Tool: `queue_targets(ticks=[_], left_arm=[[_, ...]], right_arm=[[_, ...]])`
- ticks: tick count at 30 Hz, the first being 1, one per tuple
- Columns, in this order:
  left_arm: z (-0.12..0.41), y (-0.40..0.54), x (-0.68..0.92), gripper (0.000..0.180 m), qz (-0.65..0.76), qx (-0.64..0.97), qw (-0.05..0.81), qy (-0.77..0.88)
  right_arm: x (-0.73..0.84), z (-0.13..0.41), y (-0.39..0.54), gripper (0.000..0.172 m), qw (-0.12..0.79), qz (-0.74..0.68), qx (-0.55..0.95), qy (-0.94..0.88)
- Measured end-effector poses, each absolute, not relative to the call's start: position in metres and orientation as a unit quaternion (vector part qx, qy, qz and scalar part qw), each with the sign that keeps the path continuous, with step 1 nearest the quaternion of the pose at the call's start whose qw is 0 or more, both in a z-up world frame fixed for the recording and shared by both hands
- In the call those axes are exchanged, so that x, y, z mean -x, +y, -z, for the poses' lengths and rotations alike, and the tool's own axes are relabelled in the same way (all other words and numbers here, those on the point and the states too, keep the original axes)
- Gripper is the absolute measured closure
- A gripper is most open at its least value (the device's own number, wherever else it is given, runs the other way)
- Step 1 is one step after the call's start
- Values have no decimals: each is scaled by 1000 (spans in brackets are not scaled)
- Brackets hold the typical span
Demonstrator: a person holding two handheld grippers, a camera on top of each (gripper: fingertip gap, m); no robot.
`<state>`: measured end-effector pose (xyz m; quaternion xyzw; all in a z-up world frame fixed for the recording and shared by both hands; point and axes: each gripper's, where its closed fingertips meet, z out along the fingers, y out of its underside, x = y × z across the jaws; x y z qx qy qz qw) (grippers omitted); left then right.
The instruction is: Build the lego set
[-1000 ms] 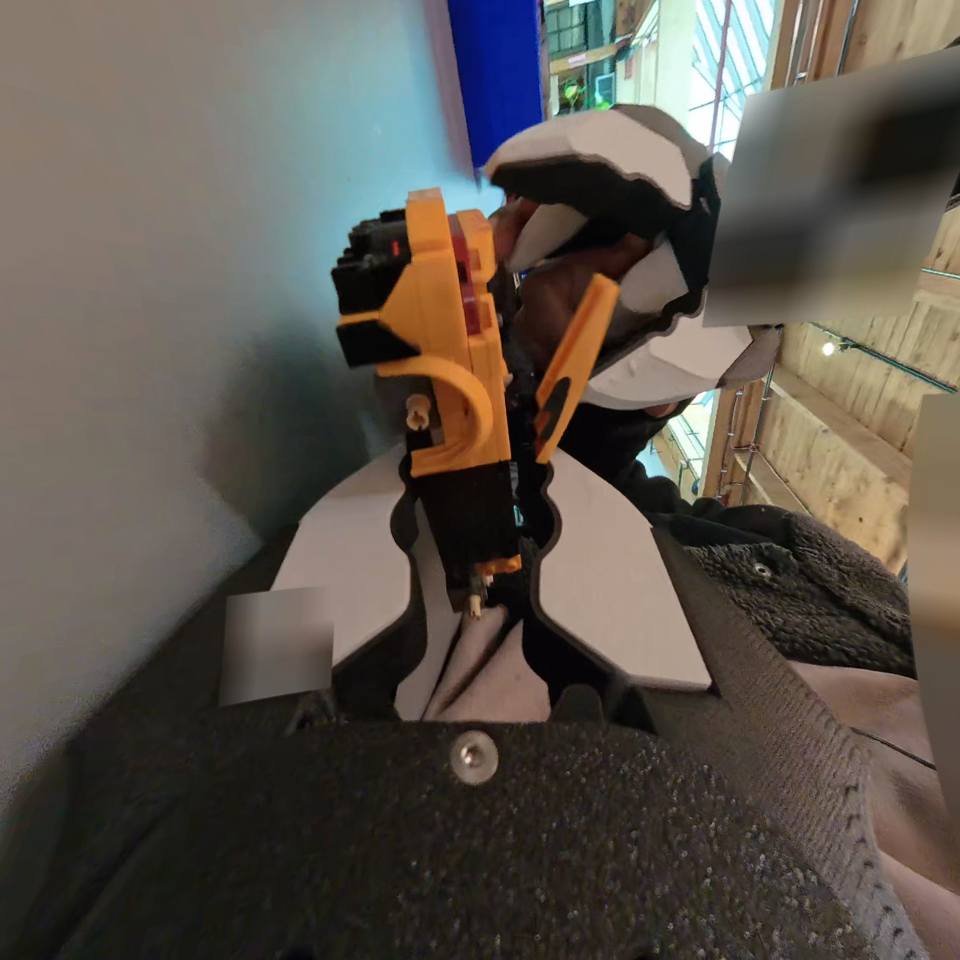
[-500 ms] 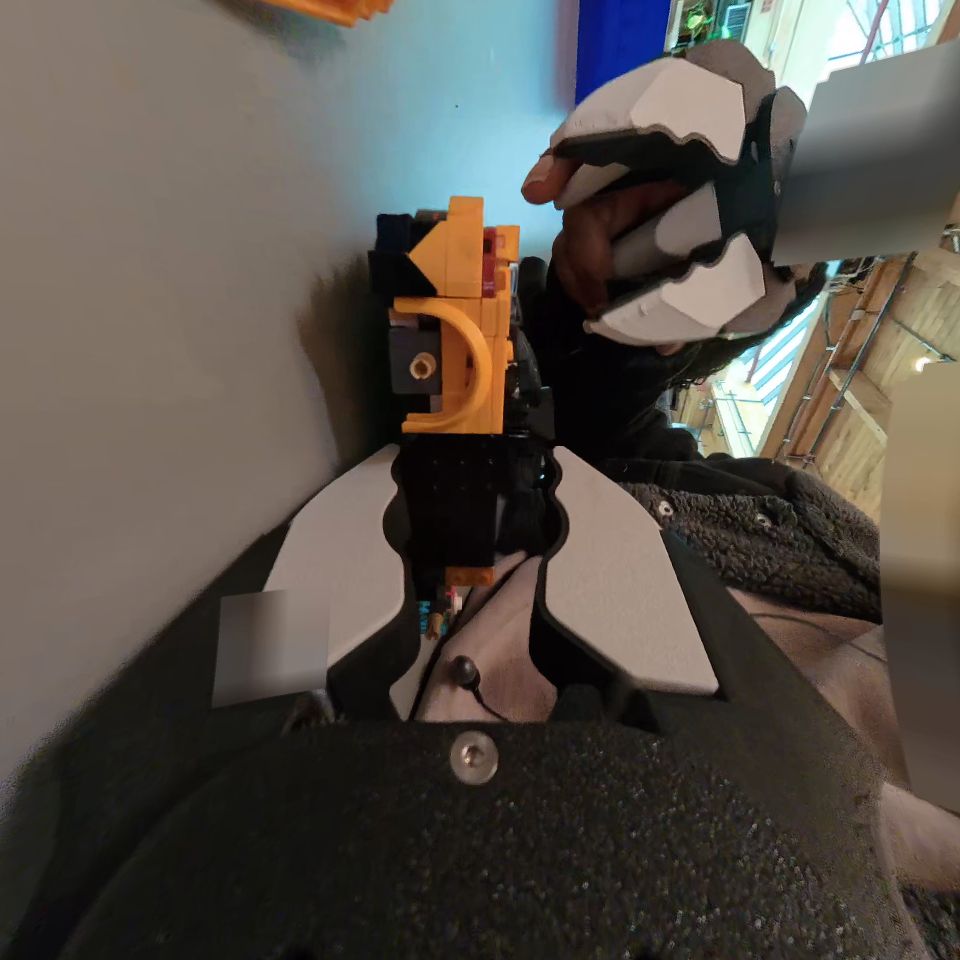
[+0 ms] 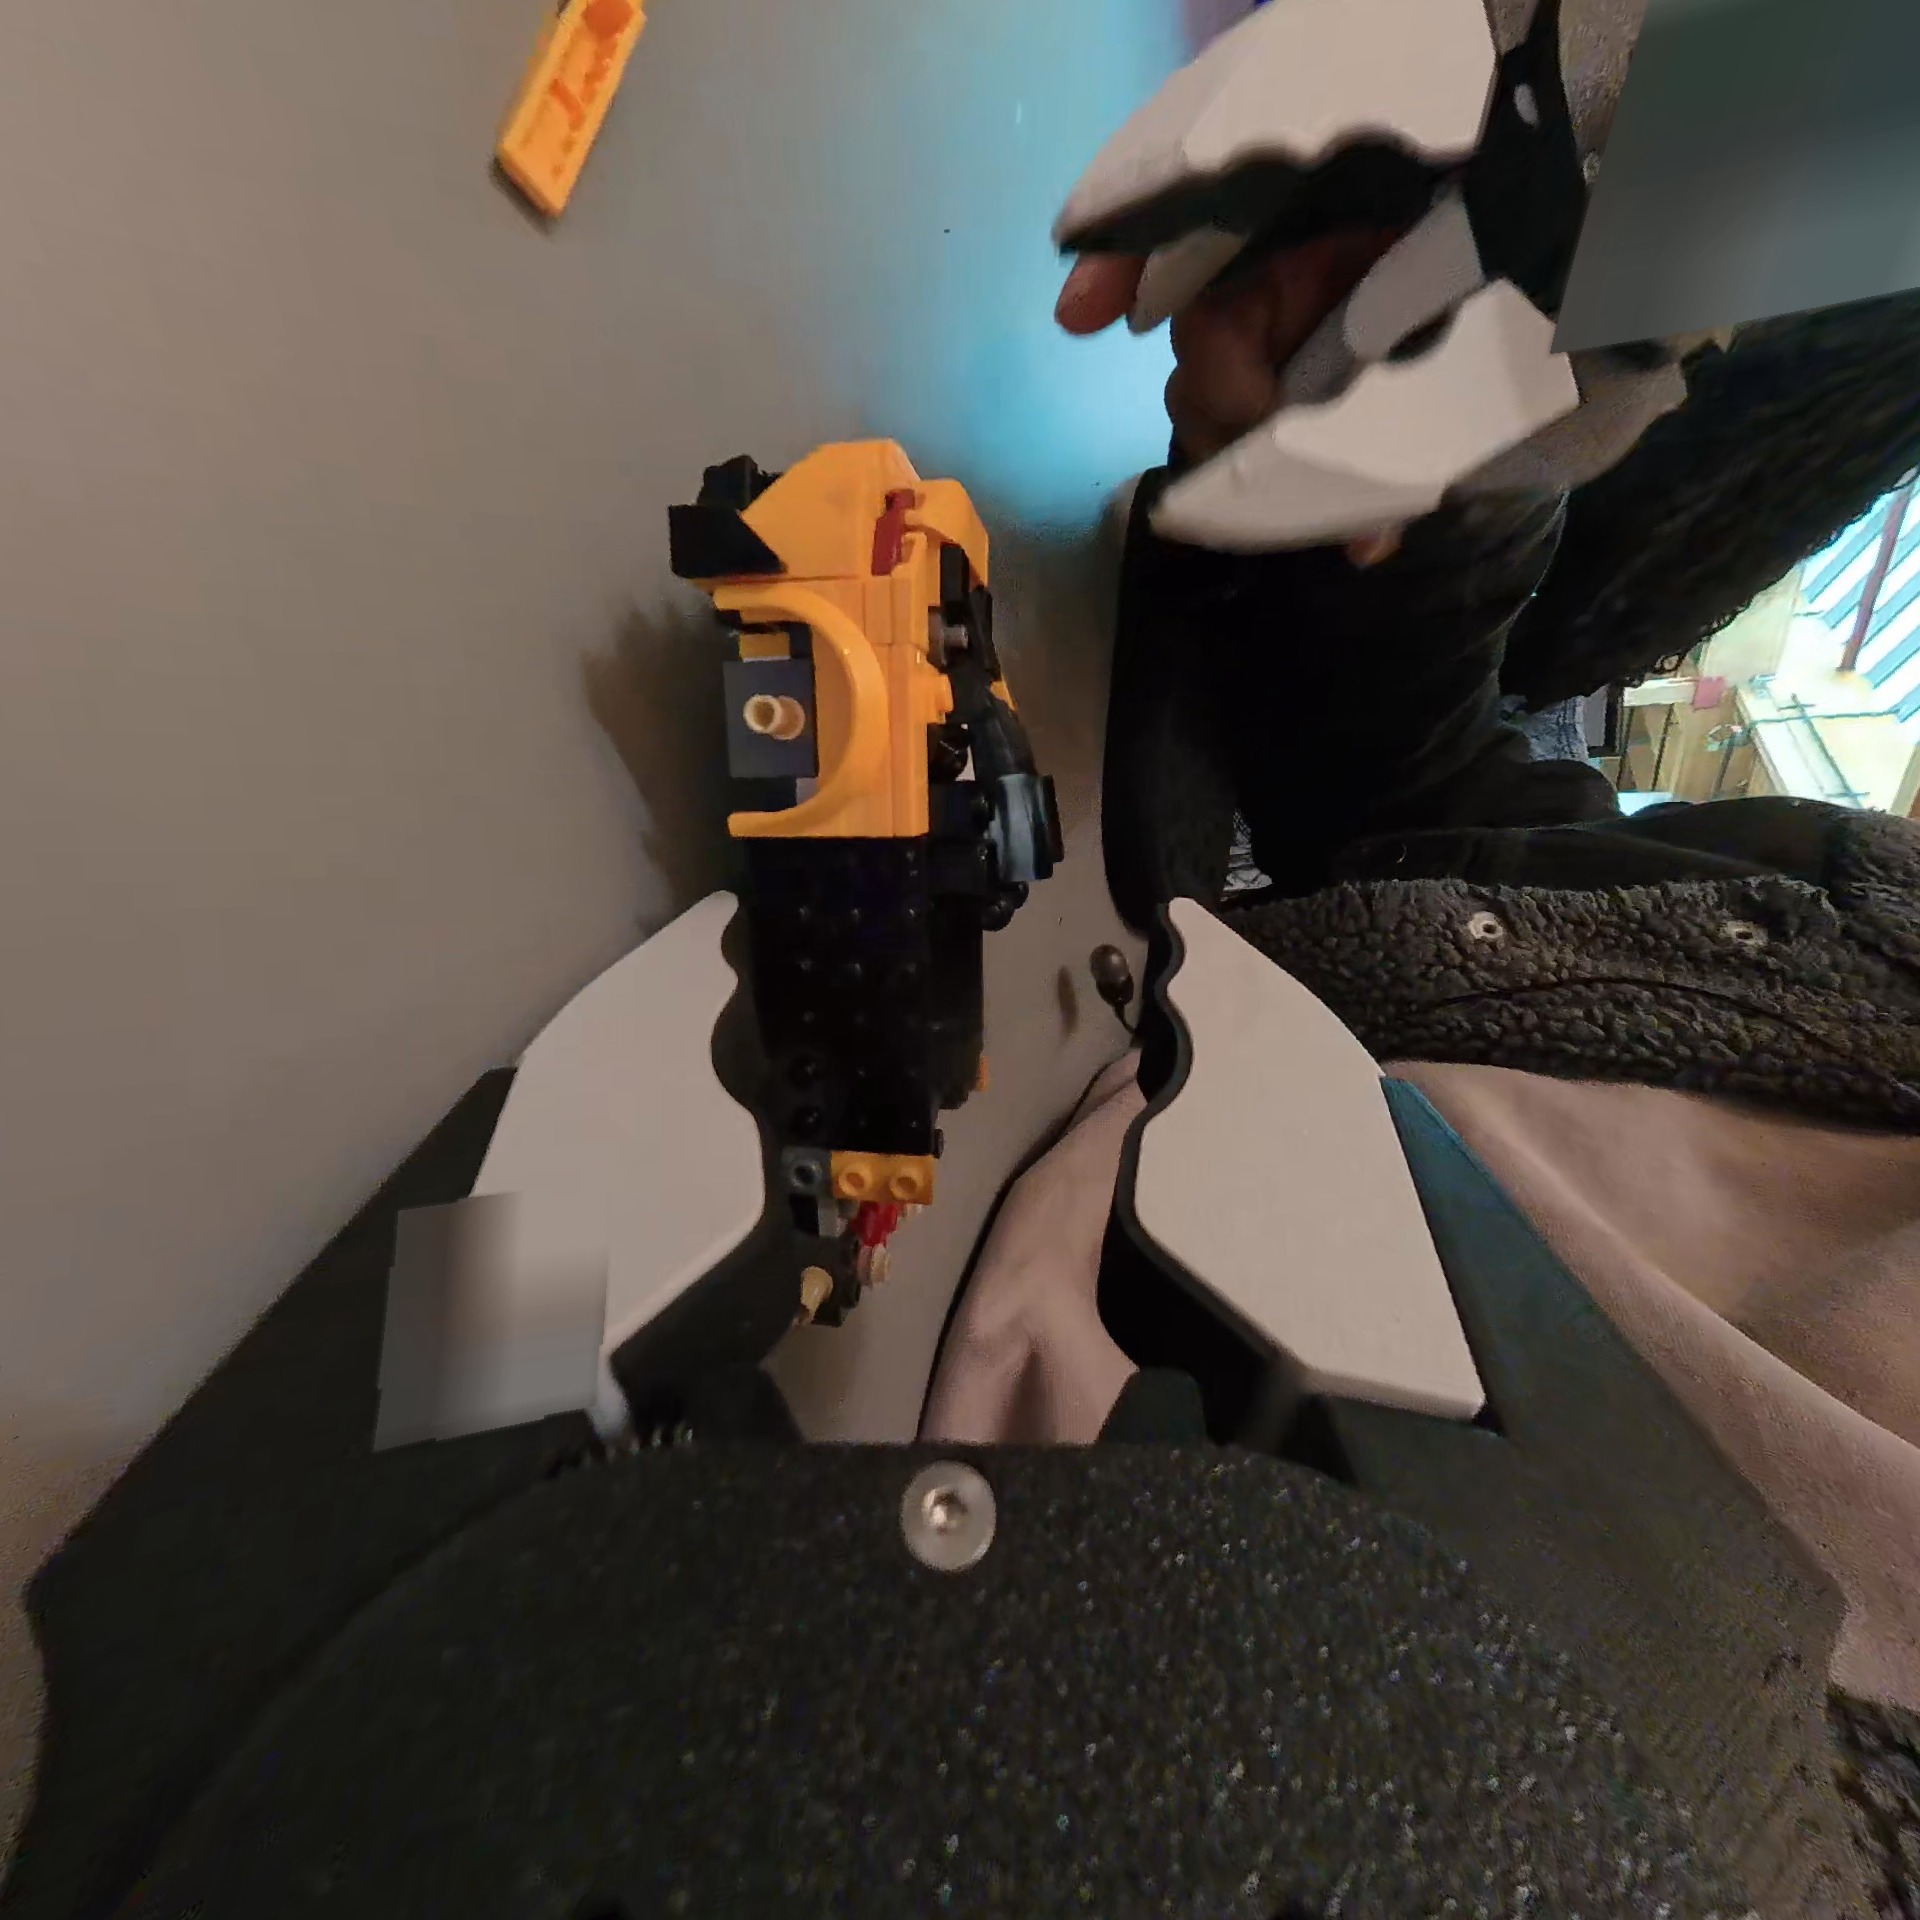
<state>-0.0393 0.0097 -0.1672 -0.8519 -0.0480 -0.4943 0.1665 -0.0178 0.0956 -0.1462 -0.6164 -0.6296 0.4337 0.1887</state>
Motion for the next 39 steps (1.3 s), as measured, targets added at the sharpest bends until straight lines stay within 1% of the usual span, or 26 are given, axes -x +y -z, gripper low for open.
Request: queue_targets(ticks=[1, 2, 6, 7, 8, 10, 14, 18, 23, 28, 29, 34, 39], left_arm=[[167, 11, 37, 110, 494, 852, 170, -43], [167, 13, 35, 111, 493, 852, 173, -38], [163, 21, 26, 113, 511, 838, 186, -45], [162, 22, 22, 113, 517, 834, 188, -44], [161, 23, 18, 112, 522, 830, 190, -42], [162, 22, 10, 107, 527, 828, 187, -36], [162, 21, 9, 107, 523, 828, 199, -25], [160, 23, 31, 109, 484, 844, 232, -9], [162, 28, 60, 115, 419, 866, 271, 20], [163, 33, 72, 119, 397, 870, 287, 47], [164, 34, 74, 120, 397, 870, 288, 51], [170, 40, 82, 123, 397, 867, 291, 83], [171, 47, 91, 131, 406, 846, 326, 114]], right_arm=[[18, 144, 84, 129, 180, -435, 596, -650], [20, 143, 73, 121, 179, -427, 580, -670], [24, 164, 51, 82, 197, -319, 578, -725], [25, 170, 51, 79, 203, -300, 585, -726], [26, 175, 51, 79, 208, -292, 593, -721], [27, 182, 50, 86, 206, -294, 599, -716], [20, 185, 54, 87, 174, -305, 596, -722], [13, 189, 59, 88, 132, -296, 588, -741], [14, 191, 63, 87, 116, -272, 569, -767], [14, 174, 65, 86, 105, -311, 571, -752], [14, 169, 69, 87, 107, -319, 575, -746], [24, 153, 90, 105, 117, -333, 605, -714], [38, 161, 96, 106, 85, -299, 614, -725]])
